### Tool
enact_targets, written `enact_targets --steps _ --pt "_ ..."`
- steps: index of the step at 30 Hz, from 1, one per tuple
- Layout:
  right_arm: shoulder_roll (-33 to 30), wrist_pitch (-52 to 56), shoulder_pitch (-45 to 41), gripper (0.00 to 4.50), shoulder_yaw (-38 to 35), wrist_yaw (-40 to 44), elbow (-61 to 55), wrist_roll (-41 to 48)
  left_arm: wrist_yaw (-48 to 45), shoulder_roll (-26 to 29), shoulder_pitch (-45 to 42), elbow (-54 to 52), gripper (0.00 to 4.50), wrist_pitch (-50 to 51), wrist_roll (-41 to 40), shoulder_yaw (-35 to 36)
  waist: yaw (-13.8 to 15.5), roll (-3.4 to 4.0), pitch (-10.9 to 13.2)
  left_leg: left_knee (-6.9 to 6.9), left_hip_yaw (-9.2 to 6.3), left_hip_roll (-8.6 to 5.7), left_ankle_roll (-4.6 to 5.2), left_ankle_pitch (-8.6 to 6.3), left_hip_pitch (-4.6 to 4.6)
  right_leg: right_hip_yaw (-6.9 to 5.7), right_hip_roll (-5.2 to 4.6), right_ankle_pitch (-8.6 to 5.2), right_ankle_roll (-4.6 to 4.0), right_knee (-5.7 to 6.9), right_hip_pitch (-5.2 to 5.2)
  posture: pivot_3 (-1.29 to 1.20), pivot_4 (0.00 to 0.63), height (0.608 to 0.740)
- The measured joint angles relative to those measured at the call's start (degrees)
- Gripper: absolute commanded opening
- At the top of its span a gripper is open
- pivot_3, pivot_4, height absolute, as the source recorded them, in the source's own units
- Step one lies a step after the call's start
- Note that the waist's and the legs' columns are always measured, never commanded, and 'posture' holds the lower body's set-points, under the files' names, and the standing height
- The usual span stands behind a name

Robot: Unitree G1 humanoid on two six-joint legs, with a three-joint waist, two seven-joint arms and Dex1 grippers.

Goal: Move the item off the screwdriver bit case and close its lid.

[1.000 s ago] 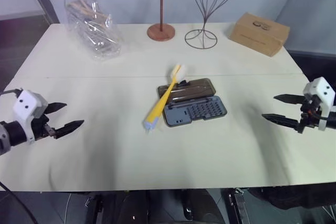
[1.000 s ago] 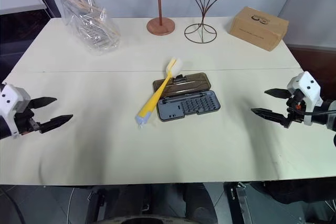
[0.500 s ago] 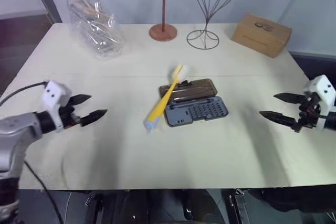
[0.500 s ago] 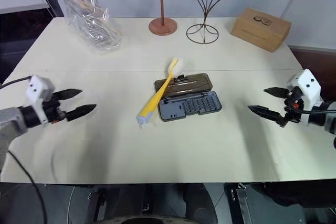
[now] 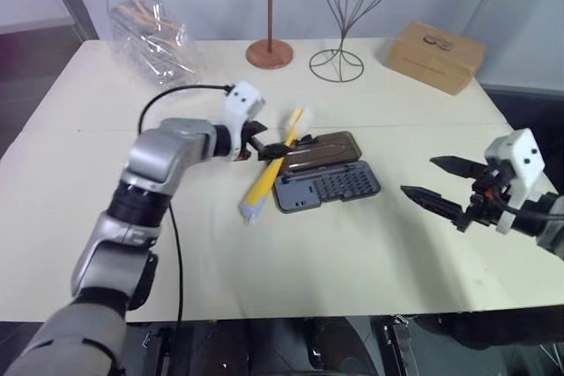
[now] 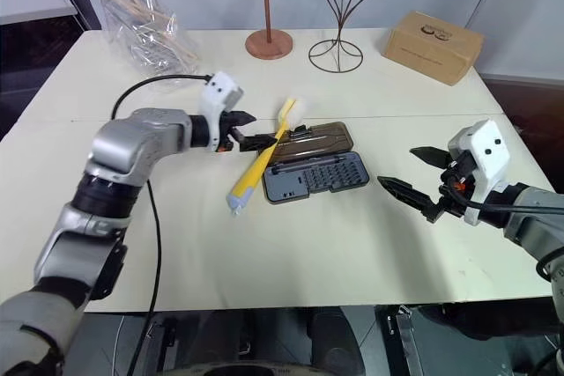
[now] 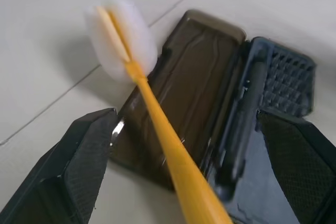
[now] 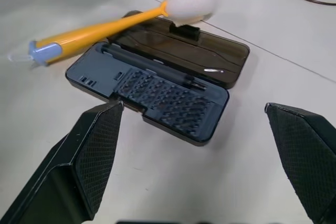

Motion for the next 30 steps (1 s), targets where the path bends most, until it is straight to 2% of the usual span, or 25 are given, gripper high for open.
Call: enact_targets --steps 8,9,11,18,22,27,30 --pt "2.71 -0.70 1.27 4.50 -1.93 -4.09 -1.64 0.97 3.06 -8.71 -8.20 19.90 4.48 0.24 7.17 -2.82 0.17 -0.03 0.02 0.00 -0.02 -0.04 0.01 0.00 -0.06 0.00 -0.03 -0.02 0.02 -0.03 -0.01 0.00 0.150 0.737" --pt "2.71 -0.90 1.38 4.50 -2.10 -4.31 -1.64 1.07 3.05 -9.49 -8.32 20.97 4.24 -0.06 7.26 -2.71 0.18 -0.03 0.02 0.00 -0.02 -0.04 0.01 0.00 -0.07 0.00 -0.03 -0.02 0.03 -0.03 -0.02 0.00 0.150 0.737" --pt "2.71 -1.24 1.51 4.50 -2.33 -4.50 -1.64 1.28 2.98 -11.06 -8.40 22.86 3.77 -0.79 7.44 -2.61 0.21 -0.03 0.02 0.00 -0.03 -0.04 0.01 0.00 -0.07 -0.01 -0.03 -0.02 0.03 -0.02 -0.03 0.00 0.150 0.737" --pt "2.47 -2.54 2.23 4.50 -2.29 -4.64 -1.64 1.26 3.07 -10.68 -8.48 24.77 0.26 -1.41 8.77 -0.95 0.13 -0.04 0.02 0.00 -0.04 -0.04 0.01 0.00 -0.07 -0.01 -0.03 -0.02 0.03 0.00 -0.03 0.00 0.150 0.737" --pt "2.41 -3.49 1.88 4.50 -1.42 -4.51 -1.58 1.25 4.09 -7.28 -8.87 24.51 0.23 -0.60 9.71 1.47 -0.05 -0.05 0.03 -0.01 -0.04 -0.03 0.01 0.00 -0.06 0.00 -0.02 -0.02 0.04 0.01 -0.05 0.00 0.150 0.737" --pt "1.65 -4.39 1.18 4.50 0.66 -3.54 -0.34 1.00 5.82 6.75 -7.14 19.77 0.23 2.06 10.37 8.49 -0.51 -0.06 0.06 -0.08 -0.03 0.04 0.00 0.00 -0.02 0.06 0.06 -0.02 0.04 0.13 -0.17 0.00 0.150 0.737" --pt "1.11 -4.99 0.78 4.50 1.69 -2.04 0.07 0.82 7.41 11.87 -3.46 19.41 0.23 1.74 10.96 12.27 0.18 -0.01 0.03 -0.07 0.02 0.01 0.00 0.00 -0.03 0.05 -0.02 -0.02 0.04 0.13 -0.13 0.00 0.150 0.737"
